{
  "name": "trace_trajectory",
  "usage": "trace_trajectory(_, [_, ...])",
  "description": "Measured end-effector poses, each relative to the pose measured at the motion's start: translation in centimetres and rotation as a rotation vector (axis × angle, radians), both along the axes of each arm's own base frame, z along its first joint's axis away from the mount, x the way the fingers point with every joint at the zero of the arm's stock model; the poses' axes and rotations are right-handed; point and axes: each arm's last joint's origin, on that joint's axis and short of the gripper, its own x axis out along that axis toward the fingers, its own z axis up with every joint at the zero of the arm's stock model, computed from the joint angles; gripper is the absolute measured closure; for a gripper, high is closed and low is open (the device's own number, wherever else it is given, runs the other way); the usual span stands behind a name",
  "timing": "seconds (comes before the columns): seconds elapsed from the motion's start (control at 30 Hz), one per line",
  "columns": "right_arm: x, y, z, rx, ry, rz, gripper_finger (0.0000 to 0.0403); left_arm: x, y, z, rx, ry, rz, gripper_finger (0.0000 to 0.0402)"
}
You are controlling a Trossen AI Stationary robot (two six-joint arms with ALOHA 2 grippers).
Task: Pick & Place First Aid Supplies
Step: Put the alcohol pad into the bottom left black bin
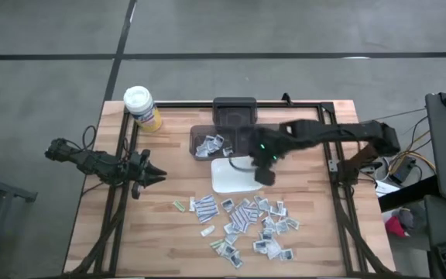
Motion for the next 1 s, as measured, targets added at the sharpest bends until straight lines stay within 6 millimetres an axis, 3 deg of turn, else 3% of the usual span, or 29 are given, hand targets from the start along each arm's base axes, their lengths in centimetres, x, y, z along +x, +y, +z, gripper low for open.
trace_trajectory(0.27, [-3.4, 6.2, -1.2, 0.105, 0.022, -0.021, 0.0394, 0.0, 0.0, 0.0, -0.016, 0.001, 0.003, 0.031])
trace_trajectory(0.63, [-6.2, 14.6, -5.5, 0.312, 0.052, -0.039, 0.0394, 0.0, 0.0, 0.0, -0.019, 0.003, 0.003, 0.031])
trace_trajectory(0.8, [-8.2, 17.2, -7.0, 0.405, 0.141, -0.088, 0.0394, 0.0, 0.0, 0.0, -0.02, 0.003, 0.004, 0.031])
trace_trajectory(1.0, [-10.2, 18.9, -8.7, 0.508, 0.265, -0.237, 0.0394, 0.0, 0.0, 0.0, -0.021, 0.003, 0.004, 0.031])
